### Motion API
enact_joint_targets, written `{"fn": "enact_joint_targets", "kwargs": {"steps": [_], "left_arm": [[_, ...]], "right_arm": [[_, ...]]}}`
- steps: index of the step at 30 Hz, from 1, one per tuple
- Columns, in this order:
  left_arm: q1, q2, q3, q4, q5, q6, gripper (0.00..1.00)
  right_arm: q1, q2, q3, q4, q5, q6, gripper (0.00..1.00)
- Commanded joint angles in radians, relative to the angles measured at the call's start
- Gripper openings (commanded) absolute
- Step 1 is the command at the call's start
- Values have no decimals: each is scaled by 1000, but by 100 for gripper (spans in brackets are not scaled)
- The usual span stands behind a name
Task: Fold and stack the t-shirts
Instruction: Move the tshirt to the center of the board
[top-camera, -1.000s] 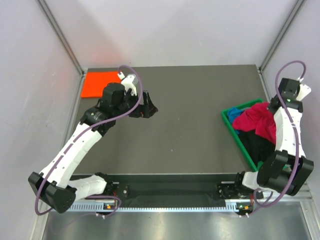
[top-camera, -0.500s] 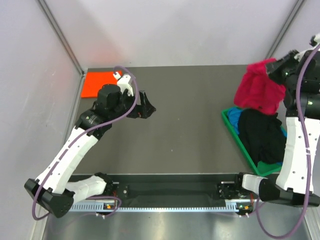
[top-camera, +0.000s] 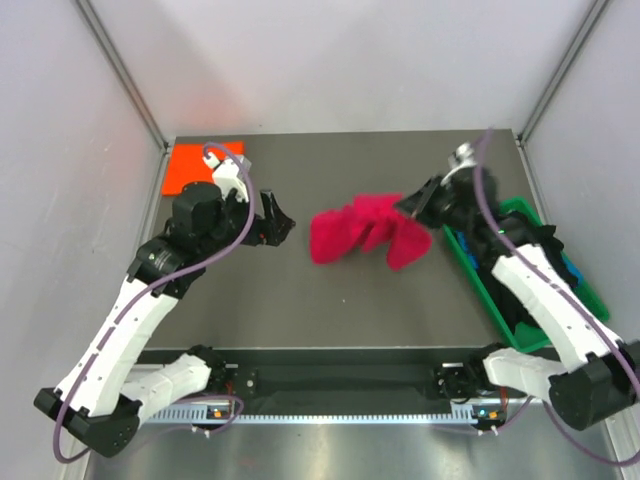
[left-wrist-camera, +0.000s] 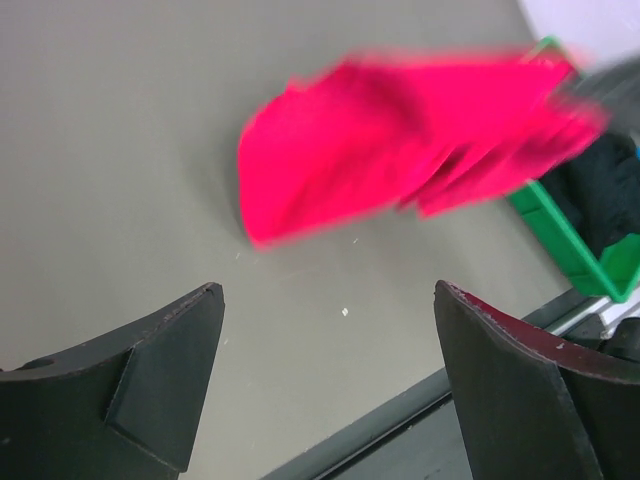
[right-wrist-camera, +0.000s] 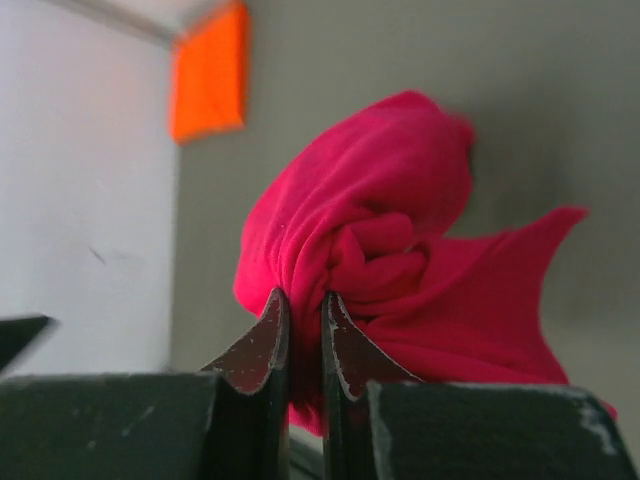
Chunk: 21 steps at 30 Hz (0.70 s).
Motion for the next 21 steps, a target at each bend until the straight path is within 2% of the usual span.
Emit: {"fn": "enact_joint_targets", "kwargs": {"steps": [1,4,6,7,9,12,15,20,21], "left_arm": [[3,-16,-47,-17,-35,-4,90],[3,12,-90,-14,-47,-44,88],[4,30,-118,21,-30,-67,87],[4,56,-147,37,-20,-92,86],[4,88,-173,81,-4,-136,85],[8,162,-216,121,6,-159,85],[12,258,-237,178,3,-178,85],[38,418,-215,276,101,-215,79],[38,478,-199,272,103,-206,79]], "right_arm": [[115,16,-145,190,62,107,1],[148,91,-214,198,79,113,2],[148,123,-236,186,109,83,7],[148,129,-236,168,138,61,12],[149,120,-240,65,273,40,13],[149,78,-320,16,344,44,15],[148,47,-378,-16,355,23,29],[148,-8,-342,-114,419,-20,39],[149,-45,-331,-137,428,-23,45]]}}
